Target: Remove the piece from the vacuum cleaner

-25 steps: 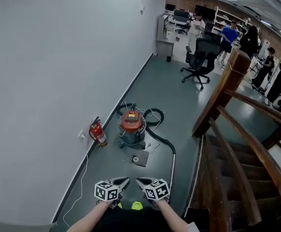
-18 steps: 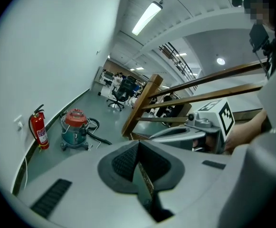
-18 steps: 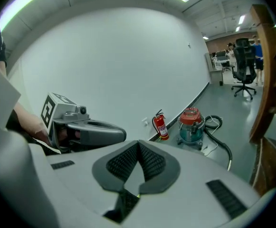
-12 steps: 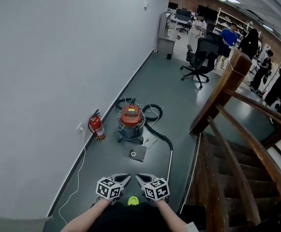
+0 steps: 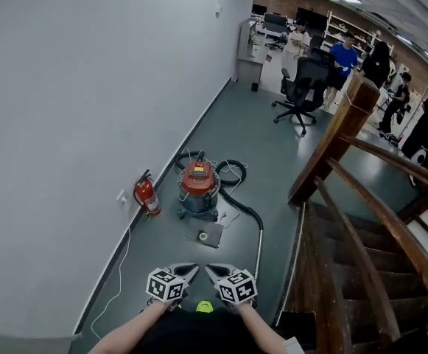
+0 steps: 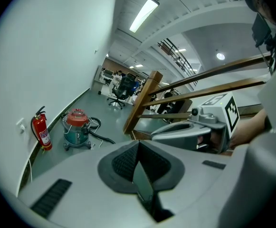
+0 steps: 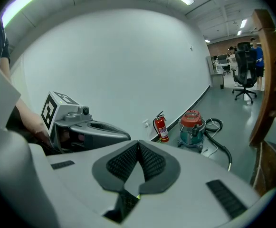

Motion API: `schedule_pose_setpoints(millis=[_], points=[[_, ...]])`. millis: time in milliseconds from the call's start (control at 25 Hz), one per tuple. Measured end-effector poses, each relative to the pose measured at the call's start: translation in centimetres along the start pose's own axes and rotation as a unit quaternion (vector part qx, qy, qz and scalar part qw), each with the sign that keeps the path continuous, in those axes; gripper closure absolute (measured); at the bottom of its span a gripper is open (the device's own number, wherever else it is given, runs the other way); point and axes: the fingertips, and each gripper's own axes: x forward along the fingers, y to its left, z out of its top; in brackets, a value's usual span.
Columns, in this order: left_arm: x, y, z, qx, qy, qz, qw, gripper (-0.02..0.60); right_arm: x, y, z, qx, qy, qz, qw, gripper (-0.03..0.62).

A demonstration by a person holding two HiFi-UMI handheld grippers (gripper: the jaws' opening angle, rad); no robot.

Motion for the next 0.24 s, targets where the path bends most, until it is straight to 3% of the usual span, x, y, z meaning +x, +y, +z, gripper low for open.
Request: schedule_pose_setpoints(millis=[240], points=[[0.42,-0.15,0.06,-0.002,0.000,-0.003,1.0000,0.572,0.21,-0.26,-0.17,-0.003,0.007,0.004,1.000,0.579]])
